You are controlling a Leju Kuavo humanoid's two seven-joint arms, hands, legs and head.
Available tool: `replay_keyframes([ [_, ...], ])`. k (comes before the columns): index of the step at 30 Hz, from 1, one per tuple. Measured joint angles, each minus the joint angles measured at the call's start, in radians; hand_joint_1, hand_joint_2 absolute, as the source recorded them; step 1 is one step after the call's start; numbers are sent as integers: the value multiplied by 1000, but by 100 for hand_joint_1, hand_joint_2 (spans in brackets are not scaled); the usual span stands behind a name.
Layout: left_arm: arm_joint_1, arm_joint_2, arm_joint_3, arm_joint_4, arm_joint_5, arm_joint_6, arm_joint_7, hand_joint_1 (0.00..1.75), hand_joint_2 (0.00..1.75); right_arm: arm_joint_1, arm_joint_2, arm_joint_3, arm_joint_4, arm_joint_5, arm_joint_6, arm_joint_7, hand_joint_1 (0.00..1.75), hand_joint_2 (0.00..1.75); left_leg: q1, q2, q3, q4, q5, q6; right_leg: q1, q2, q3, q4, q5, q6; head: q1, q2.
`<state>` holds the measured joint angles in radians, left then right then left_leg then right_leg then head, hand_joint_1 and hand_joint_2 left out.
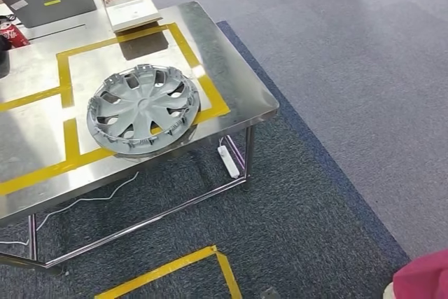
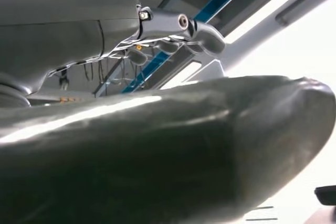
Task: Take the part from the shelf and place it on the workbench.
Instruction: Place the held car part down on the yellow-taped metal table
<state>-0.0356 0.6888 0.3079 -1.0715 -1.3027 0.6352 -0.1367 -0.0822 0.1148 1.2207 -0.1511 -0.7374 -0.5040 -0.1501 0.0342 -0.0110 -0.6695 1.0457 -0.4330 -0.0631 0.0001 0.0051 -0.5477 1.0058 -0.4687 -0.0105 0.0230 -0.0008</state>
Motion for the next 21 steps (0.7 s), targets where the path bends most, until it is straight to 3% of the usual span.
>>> replay_keyframes([
  [2,0,-2,0,0,0,-2,0,0,0,1,0,0,0,0,0,0,0,0,-1,1,-39,131,-94,-4,2,-3,-23,1,20,-6,-1,0],
  [3,0,-5,-1,0,0,-3,1,0,0,1,0,0,0,0,0,0,0,0,-1,1,-47,185,-119,-5,3,-5,-35,1,29,-6,0,0],
  [4,0,-8,-2,0,0,-4,1,0,0,1,0,0,0,0,0,0,0,0,-1,1,-42,211,-124,-6,4,-6,-47,2,37,-5,0,0],
  [5,1,-10,-3,0,0,-4,1,0,0,2,0,0,0,0,0,0,0,0,-1,1,-17,198,-110,-5,5,-7,-59,3,45,-4,0,0],
  [6,0,-10,-4,-1,0,-5,2,0,0,2,0,0,0,-1,0,0,0,0,-1,2,26,149,-86,-4,5,-8,-69,5,53,-1,-1,0],
  [8,-1,-10,-4,-4,0,-6,4,0,0,1,0,0,0,-1,0,-1,0,0,-3,6,131,8,-58,0,7,-9,-85,10,66,6,0,0],
  [9,0,-10,-5,-6,0,-7,5,0,0,0,0,0,0,-1,0,-2,0,0,-5,7,164,-43,-56,5,8,-9,-89,12,72,12,0,0],
  [10,0,-10,-5,-8,0,-7,6,0,0,0,0,0,0,-1,0,-2,0,0,-8,7,181,-70,-58,10,9,-9,-92,13,79,18,0,0],
  [12,2,-11,-6,-10,0,-8,7,0,0,1,0,0,0,-2,0,-2,0,0,-11,7,173,-77,-52,25,9,-8,-94,8,94,30,-1,0],
  [13,1,-11,-6,-10,-1,-9,8,0,0,2,0,0,0,-2,0,-2,0,0,-10,7,166,-77,-44,33,8,-8,-100,10,90,37,-2,0],
  [14,1,-11,-7,-12,-1,-10,8,0,0,3,0,0,0,-3,0,-3,0,0,-9,8,156,-79,-34,42,7,-7,-110,26,68,43,-1,0],
  [15,1,-11,-8,-13,-1,-11,9,0,0,3,0,0,0,-3,0,-3,0,0,-8,9,145,-80,-23,48,7,-6,-125,62,29,48,-1,0],
  [17,2,-10,-8,-14,-1,-12,12,0,0,3,0,0,0,-3,0,-3,0,0,-8,9,118,-79,-1,55,6,-6,-164,191,-70,55,2,0],
  [18,3,-11,-8,-14,-1,-12,13,0,0,3,0,0,0,-3,0,-3,0,0,-9,9,105,-79,9,55,7,-6,-175,253,-99,57,2,0],
  [19,4,-11,-8,-14,-1,-13,14,0,0,3,0,0,0,-2,0,-3,0,0,-10,8,92,-78,20,55,7,-6,-173,290,-106,56,2,0],
  [20,4,-11,-8,-14,-1,-13,14,0,0,3,0,0,0,-2,0,-3,0,0,-12,8,80,-78,29,54,7,-6,-154,289,-93,54,2,0],
  [21,5,-11,-8,-14,-1,-14,14,0,0,2,0,0,0,-1,0,-3,0,0,-13,7,69,-78,38,53,8,-5,-115,248,-68,50,3,0],
])
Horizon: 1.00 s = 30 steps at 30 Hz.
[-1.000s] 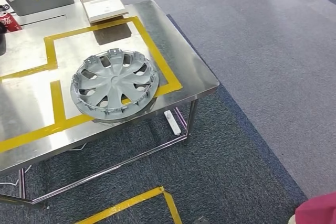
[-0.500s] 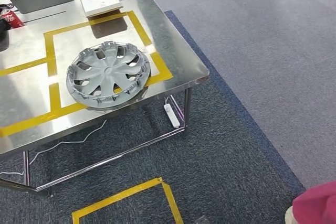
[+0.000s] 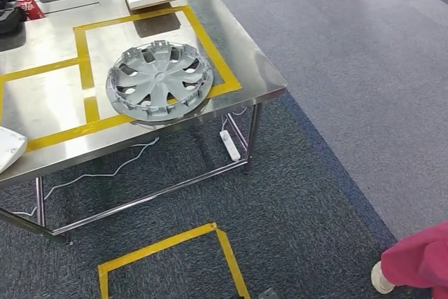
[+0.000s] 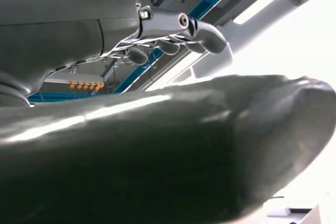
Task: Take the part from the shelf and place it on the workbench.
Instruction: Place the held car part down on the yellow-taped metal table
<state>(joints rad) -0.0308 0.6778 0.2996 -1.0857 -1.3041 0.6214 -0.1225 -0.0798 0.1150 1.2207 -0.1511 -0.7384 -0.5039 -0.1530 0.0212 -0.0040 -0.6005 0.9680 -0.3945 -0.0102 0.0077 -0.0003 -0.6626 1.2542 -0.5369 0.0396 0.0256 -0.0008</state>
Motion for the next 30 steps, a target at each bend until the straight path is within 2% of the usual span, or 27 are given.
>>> replay_keyframes([
  [1,0,0,0,0,0,0,0,0,0,-1,0,0,0,0,0,0,0,0,-1,-1,-9,1,9,-2,1,2,55,-72,20,-6,0,0],
  [2,0,1,1,0,0,0,1,0,0,-3,0,0,0,1,0,0,0,0,-3,-1,-18,1,17,-6,2,4,114,-153,26,-13,0,0],
  [3,0,1,1,-1,0,-1,1,0,0,-4,0,0,0,2,1,0,0,0,-3,-1,-22,1,26,-10,4,7,157,-216,28,-18,0,0],
  [4,-1,2,2,-1,0,-1,1,0,0,-5,0,0,0,2,1,0,0,0,-3,-1,-25,0,35,-15,6,9,180,-257,23,-23,1,0],
  [5,-1,2,2,-1,0,-1,2,0,0,-6,0,0,0,2,2,0,0,0,-2,-1,-27,-3,44,-22,9,10,183,-270,23,-27,3,0],
  [7,0,3,2,-2,0,-2,2,0,0,-4,1,0,0,2,3,0,0,0,2,-2,-32,-5,52,-34,10,8,167,-273,40,-40,6,0],
  [8,1,3,2,-2,0,-3,2,0,0,-3,1,0,0,2,4,0,0,0,3,-2,-40,5,36,-38,8,6,161,-275,51,-49,5,0],
  [9,1,4,2,-2,0,-3,2,0,0,-3,1,0,0,2,4,0,0,0,4,-1,-53,37,-1,-42,6,3,153,-278,64,-57,4,0],
  [11,0,3,2,-2,0,-4,2,0,0,-3,1,0,0,2,5,0,0,0,5,-1,-90,157,-104,-48,5,0,127,-278,89,-64,3,0],
  [12,1,2,1,-2,0,-4,2,0,0,-3,1,0,0,3,5,0,0,0,5,-1,-105,225,-141,-52,6,-1,111,-277,101,-63,4,0],
  [13,1,1,1,-2,0,-4,2,0,0,-3,2,0,0,3,5,0,0,0,5,-1,-109,270,-153,-54,5,-2,95,-275,112,-62,4,0],
  [14,2,0,0,-2,0,-4,2,0,0,-2,2,0,0,3,5,0,0,0,6,0,-97,282,-143,-57,5,-3,79,-273,122,-60,4,0],
  [15,2,1,0,-2,0,-4,2,0,0,-3,2,0,0,3,6,0,0,0,8,0,-68,258,-119,-60,3,-4,63,-269,132,-58,4,0],
  [16,1,1,0,-2,0,-4,2,0,0,-3,2,0,0,3,7,0,0,0,10,1,-21,203,-94,-64,1,-5,48,-264,140,-53,4,0],
  [17,-1,1,0,-2,0,-4,2,0,0,-3,2,0,0,3,8,-1,0,0,12,2,32,131,-84,-68,1,-5,34,-257,148,-47,4,0],
  [18,-2,0,0,-1,0,-5,2,0,0,-4,2,0,0,3,8,-1,0,0,12,1,73,70,-84,-65,2,-4,23,-251,155,-40,6,0],
  [19,-3,0,-1,-1,0,-5,2,0,0,-4,1,0,0,3,8,-2,0,0,12,-1,99,27,-91,-60,4,-4,15,-245,161,-34,7,0],
  [20,-3,-1,-2,-1,0,-6,2,0,0,-4,1,0,0,3,7,-3,0,0,10,-2,107,9,-99,-52,6,-3,10,-243,169,-29,9,0],
  [22,-2,-2,-4,-1,-1,-7,2,0,0,-2,1,0,0,3,6,-4,0,0,9,-2,92,13,-91,-32,5,-2,3,-242,179,-20,13,0],
  [23,-3,-2,-4,-1,-2,-7,2,0,0,-1,1,0,0,2,6,-4,0,0,9,-1,83,15,-85,-22,4,-2,-6,-231,164,-14,14,0],
  [24,-4,-1,-5,-1,-2,-7,2,0,0,0,1,0,0,2,6,-4,0,0,10,0,73,15,-77,-12,3,-2,-20,-201,133,-9,15,0],
  [26,-5,0,-5,-1,-3,-6,2,0,0,0,1,1,0,2,7,-4,0,0,9,1,52,14,-61,1,2,-1,-59,-85,41,0,20,0],
  [27,-5,0,-5,-1,-4,-5,2,0,0,-1,1,1,0,2,7,-4,0,0,7,1,41,15,-52,4,2,-2,-76,-18,7,1,24,0],
  [28,-4,0,-5,-1,-5,-5,2,0,0,-1,1,1,0,2,8,-5,0,0,5,1,31,15,-44,4,2,-1,-84,32,-8,0,27,0],
  [29,-4,0,-6,-1,-6,-5,2,0,0,-1,1,1,0,2,8,-5,0,0,3,0,22,15,-36,4,2,-1,-77,49,-3,-3,30,0],
  [30,-3,1,-6,-1,-8,-5,3,0,0,-1,1,1,0,2,9,-5,0,0,0,0,13,15,-29,4,3,-1,-49,27,16,-8,33,0],
])
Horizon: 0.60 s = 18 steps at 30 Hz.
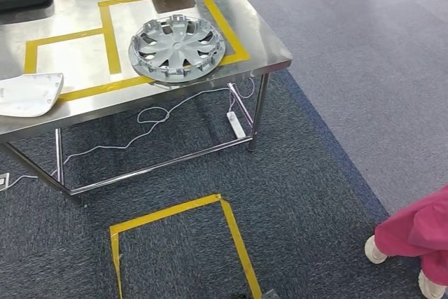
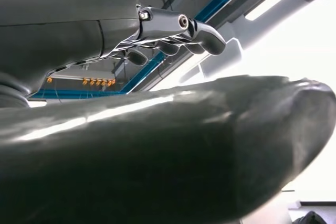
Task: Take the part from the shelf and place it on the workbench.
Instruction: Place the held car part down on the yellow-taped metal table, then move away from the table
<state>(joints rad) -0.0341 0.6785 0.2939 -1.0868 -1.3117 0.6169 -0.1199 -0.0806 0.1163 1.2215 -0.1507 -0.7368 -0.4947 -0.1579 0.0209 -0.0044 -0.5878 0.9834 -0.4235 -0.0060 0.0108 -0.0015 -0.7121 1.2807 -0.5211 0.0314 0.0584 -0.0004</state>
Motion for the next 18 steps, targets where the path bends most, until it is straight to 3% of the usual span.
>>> replay_keyframes([
  [1,0,0,0,0,-1,0,0,0,0,0,0,0,0,0,0,0,0,0,-3,-1,-7,0,7,-1,2,1,46,-59,22,-9,2,0],
  [3,0,1,0,0,-2,2,0,0,0,-2,0,0,0,0,0,-1,0,0,-6,-2,-16,0,17,-5,7,2,149,-207,36,-27,3,0],
  [5,0,2,0,0,-3,3,0,0,0,-4,0,0,0,-1,0,-2,0,0,-3,-1,-19,1,24,-12,14,4,193,-281,29,-29,5,0],
  [8,0,4,0,0,-5,4,0,0,0,-3,0,0,0,1,-1,-1,0,0,-1,1,-23,-1,32,-9,17,5,188,-289,37,-20,8,0],
  [13,-1,8,0,0,-5,5,1,0,0,-2,1,6,0,5,-5,0,0,0,-1,1,-25,-15,50,-21,17,4,172,-286,46,-28,8,0],
  [18,-2,11,0,1,-6,5,2,0,0,-2,1,14,0,13,-12,13,0,0,-4,1,-34,-15,58,-14,14,4,172,-285,54,-23,7,0],
])
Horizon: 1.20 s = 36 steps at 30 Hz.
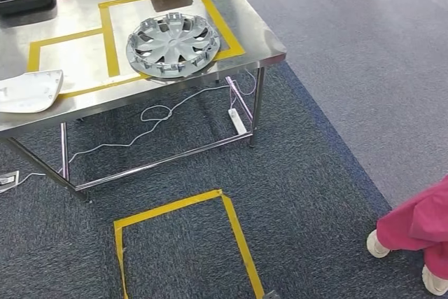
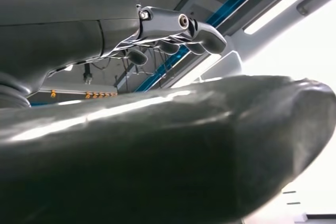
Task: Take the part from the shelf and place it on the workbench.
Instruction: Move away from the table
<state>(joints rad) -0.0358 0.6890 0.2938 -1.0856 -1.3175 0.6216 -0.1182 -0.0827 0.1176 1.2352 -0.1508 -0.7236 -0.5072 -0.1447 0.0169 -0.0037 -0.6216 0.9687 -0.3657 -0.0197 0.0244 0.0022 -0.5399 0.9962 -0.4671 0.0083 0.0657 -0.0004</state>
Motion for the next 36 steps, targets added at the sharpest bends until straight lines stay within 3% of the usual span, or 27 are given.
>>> replay_keyframes([
  [3,-2,2,0,0,-3,0,1,0,0,-2,1,8,0,8,-5,7,0,0,-1,-2,-1,-5,3,4,-2,-4,0,-1,0,6,0,0],
  [5,-7,4,0,1,-5,0,2,0,0,-2,2,11,0,9,-6,9,0,0,5,-7,1,-16,9,9,-2,-4,-13,27,-25,15,1,0],
  [6,-9,5,-1,1,-7,1,2,0,0,-3,2,12,0,10,-6,10,0,0,9,-10,2,-20,13,11,-4,-4,-32,69,-54,21,2,0],
  [8,-12,4,-3,2,-9,1,3,0,0,-3,2,14,0,11,-8,12,0,0,11,-19,-4,-20,16,11,-9,-3,-90,204,-128,31,3,0],
  [9,-12,3,-4,4,-10,1,3,0,0,-2,2,15,0,11,-8,12,0,0,12,-25,-8,-20,19,10,-13,-3,-116,263,-153,35,3,0],
  [10,-12,2,-5,5,-10,1,4,0,0,-2,2,16,0,11,-9,13,0,0,14,-32,-12,-20,22,7,-16,-3,-126,291,-159,38,3,0],
  [11,-12,0,-6,6,-11,1,4,0,0,-1,2,17,0,11,-9,13,0,0,16,-42,-16,-19,26,3,-19,-1,-115,276,-145,41,3,0],
  [12,-12,-1,-7,8,-11,1,4,0,0,-1,2,18,0,10,-10,13,0,0,19,-52,-20,-18,29,-2,-22,4,-84,221,-116,43,3,0],
  [14,-13,0,-8,9,-11,1,4,0,0,-3,2,18,0,8,-11,12,0,0,24,-71,-30,-13,37,-16,-29,48,-7,83,-66,47,3,0],
  [16,-16,2,-8,9,-11,2,5,0,0,-4,2,18,0,8,-13,12,0,0,23,-89,-40,-8,46,-30,-31,87,23,24,-52,34,0,0],
  [17,-19,3,-8,10,-11,2,6,0,0,-3,3,18,0,7,-14,11,0,0,22,-99,-44,-9,53,-36,-29,87,21,29,-52,24,-1,0],
  [19,-20,3,-9,12,-11,3,7,0,0,0,3,18,0,7,-14,11,0,0,22,-109,-52,-11,64,-45,-30,60,18,33,-42,2,-5,0],
  [20,-19,3,-9,13,-11,3,7,0,0,1,3,19,0,7,-14,11,0,0,20,-95,-61,3,53,-47,-30,45,17,34,-37,-7,-8,0],
  [21,-18,3,-10,14,-11,3,7,0,0,1,3,19,0,6,-14,10,0,0,18,-72,-78,38,26,-47,-29,30,13,32,-32,-15,-12,0],
  [23,-18,2,-13,15,-11,3,7,0,0,2,3,19,0,6,-14,10,0,0,13,-23,-131,169,-56,-46,-23,2,2,31,-23,-25,-20,0],
  [25,-16,-3,-19,16,-11,3,7,0,0,5,3,19,0,6,-12,10,0,0,12,-10,-168,283,-107,-43,-17,-27,-8,31,-18,-28,-20,0],
  [26,-14,-5,-22,16,-11,3,7,0,0,6,2,19,0,6,-11,10,0,0,11,-7,-161,293,-108,-40,-16,-42,-12,31,-16,-28,-21,0],
  [27,-13,-7,-23,16,-11,3,7,0,0,6,2,19,0,5,-11,10,0,0,10,-4,-135,266,-95,-37,-14,-56,-14,31,-16,-27,-20,0],
  [28,-12,-7,-24,17,-11,3,7,0,0,6,2,19,0,5,-11,10,0,0,8,9,-90,205,-73,-33,-13,-70,-14,31,-16,-27,-20,0],
  [30,-14,-5,-24,17,-11,3,7,0,0,4,2,19,0,6,-10,10,0,0,-2,61,-5,78,-47,-24,-6,-96,-12,32,-18,-20,-20,0],
  [32,-13,-3,-25,17,-11,4,7,0,0,2,2,19,0,6,-10,9,0,0,-10,83,23,27,-44,-15,1,-119,-7,30,-20,-10,-18,0],
  [34,-10,-3,-25,17,-11,4,7,0,0,1,2,19,0,6,-8,9,0,0,-9,55,18,24,-36,-3,0,-130,-4,27,-21,3,-16,0],
  [36,-10,-3,-26,17,-11,4,7,0,0,0,2,19,0,6,-5,8,0,0,-4,30,15,19,-29,9,-4,-83,-19,65,-49,18,-13,0],
])
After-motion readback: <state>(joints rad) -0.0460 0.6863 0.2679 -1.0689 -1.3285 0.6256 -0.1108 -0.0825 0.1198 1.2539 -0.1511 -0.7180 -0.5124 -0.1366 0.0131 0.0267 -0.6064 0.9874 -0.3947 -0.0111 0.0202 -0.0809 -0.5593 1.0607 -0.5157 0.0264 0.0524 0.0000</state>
